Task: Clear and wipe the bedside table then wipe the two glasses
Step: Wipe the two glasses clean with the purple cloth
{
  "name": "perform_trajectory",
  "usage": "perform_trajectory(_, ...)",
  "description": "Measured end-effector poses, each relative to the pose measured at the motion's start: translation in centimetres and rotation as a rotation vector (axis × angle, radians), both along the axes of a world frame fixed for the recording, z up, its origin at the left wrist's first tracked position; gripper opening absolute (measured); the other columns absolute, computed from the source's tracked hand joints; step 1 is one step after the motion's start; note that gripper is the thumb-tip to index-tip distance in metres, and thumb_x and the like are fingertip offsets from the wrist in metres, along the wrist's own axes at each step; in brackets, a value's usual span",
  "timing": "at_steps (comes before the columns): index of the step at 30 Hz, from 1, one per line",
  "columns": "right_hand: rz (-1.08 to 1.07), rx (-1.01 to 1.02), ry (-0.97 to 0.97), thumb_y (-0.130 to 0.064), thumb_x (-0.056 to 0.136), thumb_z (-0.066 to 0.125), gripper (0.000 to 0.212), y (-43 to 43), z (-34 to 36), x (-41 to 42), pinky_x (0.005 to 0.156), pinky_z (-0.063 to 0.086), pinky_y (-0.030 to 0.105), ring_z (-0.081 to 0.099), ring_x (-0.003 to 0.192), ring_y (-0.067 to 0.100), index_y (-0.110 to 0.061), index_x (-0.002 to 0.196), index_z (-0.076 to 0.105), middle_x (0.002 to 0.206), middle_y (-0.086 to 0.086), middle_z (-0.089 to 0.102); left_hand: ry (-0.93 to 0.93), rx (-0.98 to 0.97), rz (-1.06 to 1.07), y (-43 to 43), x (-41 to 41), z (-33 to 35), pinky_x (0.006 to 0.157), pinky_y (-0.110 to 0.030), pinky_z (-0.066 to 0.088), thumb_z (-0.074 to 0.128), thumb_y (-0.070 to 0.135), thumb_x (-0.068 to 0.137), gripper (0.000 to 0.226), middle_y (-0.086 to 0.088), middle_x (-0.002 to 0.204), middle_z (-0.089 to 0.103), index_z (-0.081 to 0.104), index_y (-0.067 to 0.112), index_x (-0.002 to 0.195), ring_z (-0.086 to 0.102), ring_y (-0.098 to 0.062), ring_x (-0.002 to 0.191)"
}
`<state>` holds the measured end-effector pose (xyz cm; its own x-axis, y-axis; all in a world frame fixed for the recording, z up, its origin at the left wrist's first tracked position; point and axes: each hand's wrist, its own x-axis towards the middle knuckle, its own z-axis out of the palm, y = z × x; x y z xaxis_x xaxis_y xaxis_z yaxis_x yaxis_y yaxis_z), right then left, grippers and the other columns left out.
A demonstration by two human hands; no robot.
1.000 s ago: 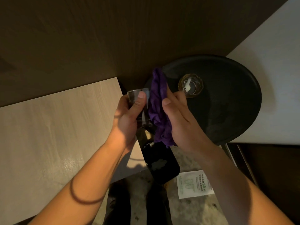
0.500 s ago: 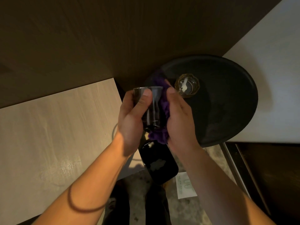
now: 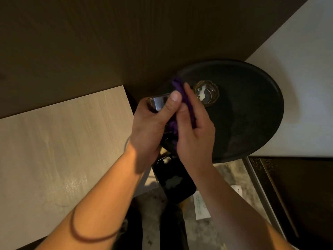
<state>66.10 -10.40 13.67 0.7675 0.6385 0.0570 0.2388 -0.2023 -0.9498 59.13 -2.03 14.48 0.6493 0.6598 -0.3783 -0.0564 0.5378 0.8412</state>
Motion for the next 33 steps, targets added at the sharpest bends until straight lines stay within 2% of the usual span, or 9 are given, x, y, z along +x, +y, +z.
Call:
perform_trajectory(2, -0.075, 0.063, 0.461, -0.036, 0.104, 0.049, 0.037, 0.2, 0.4, 0.6, 0.105, 0.053, 0.05, 0.069, 0.12, 0.017, -0.023, 0.135, 0.066, 0.126, 0.0, 0.074, -0.014, -0.046, 0.018, -0.2, 0.2, 0.0, 0.084, -0.037, 0.06, 0.081, 0.048, 0.079, 0.06, -0.022, 0.101, 0.074, 0.068, -0.002, 0.11, 0.074, -0.033, 0.096)
perform_trajectory(4, -0.094, 0.05, 0.671, -0.034, 0.105, 0.049, 0.033, 0.3, 0.6, 1.4, 0.103, 0.054, 0.052, 0.072, 0.114, 0.019, -0.022, 0.129, 0.069, 0.119, 0.002, 0.076, -0.004, -0.106, 0.041, -0.2, 0.3, -0.1, 0.09, -0.04, 0.06, 0.083, 0.047, 0.079, 0.073, -0.029, 0.122, 0.071, 0.063, -0.004, 0.126, 0.073, -0.038, 0.109)
perform_trajectory(9, 0.095, 0.008, -0.155, -0.022, 0.104, 0.055, 0.04, -0.5, -0.1, 0.7, 0.106, 0.052, 0.038, 0.06, 0.129, 0.014, -0.011, 0.142, 0.059, 0.139, 0.006, 0.063, 0.014, -0.312, 0.162, -0.4, 0.8, 0.2, 0.094, -0.04, 0.061, 0.072, 0.045, 0.091, 0.059, -0.018, 0.126, 0.075, 0.066, 0.006, 0.135, 0.075, -0.031, 0.112)
perform_trajectory(11, 0.04, 0.068, -0.175, -0.017, 0.103, 0.055, 0.038, -0.6, -1.2, 0.7, 0.106, 0.052, 0.041, 0.06, 0.129, 0.018, -0.006, 0.139, 0.061, 0.138, 0.011, 0.064, 0.022, -0.316, 0.19, -0.9, 1.0, 0.1, 0.098, -0.044, 0.06, 0.069, 0.048, 0.094, 0.058, -0.018, 0.127, 0.075, 0.065, 0.007, 0.135, 0.074, -0.031, 0.115)
perform_trajectory(16, -0.394, 0.241, 0.831, -0.025, 0.107, 0.044, 0.033, 1.1, 0.6, 1.0, 0.104, 0.055, 0.052, 0.072, 0.114, 0.025, -0.02, 0.124, 0.072, 0.119, 0.007, 0.077, -0.078, -0.278, 0.209, -2.9, 1.8, -0.3, 0.112, -0.049, 0.05, 0.053, 0.05, 0.104, 0.06, -0.017, 0.138, 0.069, 0.058, 0.005, 0.143, 0.067, -0.032, 0.128)
perform_trajectory(19, -0.407, 0.285, 1.092, -0.033, 0.107, 0.044, 0.033, 0.2, 1.1, 1.7, 0.099, 0.058, 0.052, 0.075, 0.107, 0.03, -0.027, 0.113, 0.076, 0.108, 0.006, 0.08, -0.009, -0.089, 0.174, -3.1, 2.1, -0.8, 0.106, -0.053, 0.055, 0.065, 0.041, 0.098, 0.057, -0.019, 0.136, 0.068, 0.057, 0.005, 0.141, 0.069, -0.034, 0.125)
perform_trajectory(24, -0.292, 0.265, 1.296, -0.045, 0.108, 0.041, 0.041, -1.6, 0.0, 2.4, 0.107, 0.051, 0.054, 0.069, 0.12, 0.032, -0.025, 0.129, 0.068, 0.124, 0.01, 0.075, 0.26, 0.304, 0.18, -2.6, 2.8, -2.4, 0.095, -0.033, 0.061, 0.078, 0.057, 0.076, 0.075, 0.003, 0.125, 0.068, 0.053, 0.02, 0.136, 0.07, -0.012, 0.115)
perform_trajectory(27, -0.238, 0.148, 1.326, -0.044, 0.106, 0.047, 0.04, -2.6, -1.2, 2.9, 0.107, 0.05, 0.052, 0.07, 0.119, 0.031, -0.021, 0.13, 0.068, 0.124, 0.011, 0.075, 0.361, 0.447, 0.14, -1.8, 3.4, -4.0, 0.096, -0.024, 0.058, 0.08, 0.054, 0.084, 0.071, 0.013, 0.123, 0.063, 0.048, 0.024, 0.139, 0.066, -0.002, 0.114)
perform_trajectory(33, -0.22, -0.05, 1.215, -0.037, 0.104, 0.053, 0.04, -6.1, -3.3, 5.5, 0.109, 0.048, 0.048, 0.07, 0.119, 0.032, -0.012, 0.133, 0.064, 0.125, 0.014, 0.075, 0.476, 0.561, 0.061, 0.0, 5.1, -7.2, 0.102, -0.021, 0.05, 0.086, 0.036, 0.084, 0.076, 0.004, 0.129, 0.056, 0.044, 0.014, 0.143, 0.058, -0.013, 0.121)
